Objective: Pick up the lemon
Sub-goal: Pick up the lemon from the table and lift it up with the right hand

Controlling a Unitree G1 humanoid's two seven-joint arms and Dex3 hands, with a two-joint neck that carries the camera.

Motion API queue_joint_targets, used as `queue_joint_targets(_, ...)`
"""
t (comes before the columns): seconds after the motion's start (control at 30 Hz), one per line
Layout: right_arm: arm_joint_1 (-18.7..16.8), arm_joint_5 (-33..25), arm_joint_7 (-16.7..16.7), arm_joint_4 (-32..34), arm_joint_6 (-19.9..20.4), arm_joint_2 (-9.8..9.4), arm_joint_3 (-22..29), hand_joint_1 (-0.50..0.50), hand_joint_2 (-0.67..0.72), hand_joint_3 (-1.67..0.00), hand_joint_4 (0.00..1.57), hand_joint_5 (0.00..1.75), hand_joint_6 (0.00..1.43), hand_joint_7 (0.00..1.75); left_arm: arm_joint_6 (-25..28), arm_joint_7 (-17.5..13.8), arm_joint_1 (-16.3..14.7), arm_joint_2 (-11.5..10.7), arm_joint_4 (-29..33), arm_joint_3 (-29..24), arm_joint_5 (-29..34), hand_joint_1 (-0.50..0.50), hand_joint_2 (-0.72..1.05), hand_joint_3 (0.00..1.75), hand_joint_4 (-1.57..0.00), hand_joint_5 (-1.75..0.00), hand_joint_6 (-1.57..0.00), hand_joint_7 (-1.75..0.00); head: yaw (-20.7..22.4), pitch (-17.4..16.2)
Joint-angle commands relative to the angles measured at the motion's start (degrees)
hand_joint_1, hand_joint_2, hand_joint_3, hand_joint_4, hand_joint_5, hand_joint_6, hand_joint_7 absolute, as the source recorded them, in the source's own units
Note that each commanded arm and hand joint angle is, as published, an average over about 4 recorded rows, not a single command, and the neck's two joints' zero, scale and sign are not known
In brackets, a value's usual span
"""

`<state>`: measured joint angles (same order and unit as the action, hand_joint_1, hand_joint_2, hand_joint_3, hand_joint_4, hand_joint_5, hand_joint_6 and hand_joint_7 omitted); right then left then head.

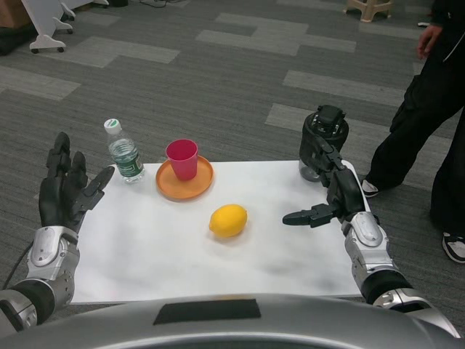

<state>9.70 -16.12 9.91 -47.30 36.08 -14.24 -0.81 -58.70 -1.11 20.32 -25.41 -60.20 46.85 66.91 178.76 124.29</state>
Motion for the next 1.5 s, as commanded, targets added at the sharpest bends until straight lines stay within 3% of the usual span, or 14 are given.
queue_joint_targets(0.03, 0.8, -0.4, 0.6, -0.2, -0.2, -0.08, -0.1, 0.12, 0.09, -0.24, 0.00, 0.58, 0.00, 0.00, 0.0, 0.1, 0.4, -0.8, -0.1, -0.4, 0.1, 0.50, 0.87, 0.09, 0.00, 0.00, 0.00, 0.00, 0.4, -1.4)
queue_joint_targets(0.3, 1.4, -0.4, 1.0, -0.7, -0.5, -0.15, -1.6, 0.12, 0.09, -0.24, 0.00, 0.58, 0.00, 0.00, 0.0, 0.1, 0.4, -0.7, -0.1, -0.4, 0.1, 0.50, 0.87, 0.09, 0.00, 0.00, 0.00, 0.00, 4.1, -10.7)
queue_joint_targets(0.4, 1.9, -0.4, 1.0, -1.4, -0.6, -0.22, -2.4, 0.11, 0.09, -0.24, 0.00, 0.58, 0.00, 0.00, 0.0, 0.1, 0.4, -0.7, -0.1, -0.4, 0.1, 0.50, 0.87, 0.09, 0.00, 0.00, 0.00, 0.00, 4.7, -11.8)
queue_joint_targets(0.5, 2.2, -0.4, 1.0, -2.1, -0.6, -0.26, -3.2, 0.10, 0.09, -0.24, 0.00, 0.63, 0.00, 0.00, 0.0, 0.1, 0.4, -0.7, -0.1, -0.4, 0.1, 0.50, 0.87, 0.09, 0.00, 0.00, 0.00, 0.00, 4.5, -12.0)
queue_joint_targets(0.8, 5.9, 2.0, 1.1, -5.0, -0.5, -0.77, -7.0, 0.00, -0.10, -0.32, 0.00, 0.78, 0.00, 0.00, 0.0, 0.1, 0.2, -0.6, -0.1, -0.5, 0.1, 0.50, 0.87, 0.09, 0.00, 0.00, 0.00, 0.00, 3.0, -10.5)
queue_joint_targets(1.1, 12.8, 11.5, 3.1, -10.9, -0.6, -0.83, -7.7, -0.04, -0.16, -0.48, 0.00, 0.53, 0.00, 0.00, 0.0, 0.1, 0.2, -0.7, -0.1, -0.7, 0.1, 0.50, 0.87, 0.09, 0.00, 0.00, 0.00, 0.00, 1.2, -7.8)
queue_joint_targets(1.27, 16.1, 13.2, 3.5, -13.4, -1.4, -0.81, -12.3, -0.08, -0.22, -0.48, 0.00, 0.39, 0.00, 0.00, 0.0, 0.1, 0.2, -0.7, -0.1, -0.8, 0.1, 0.50, 0.87, 0.09, 0.00, 0.00, 0.00, 0.00, 1.4, -7.3)
queue_joint_targets(1.5, 18.5, 19.2, 5.2, -13.6, -4.5, -0.74, -15.8, -0.12, -0.18, -0.48, 0.00, 0.39, 0.00, 0.00, 0.0, 0.1, 0.2, -0.7, -0.1, -0.9, 0.1, 0.50, 0.87, 0.09, 0.00, 0.00, 0.00, 0.00, 1.6, -6.7)
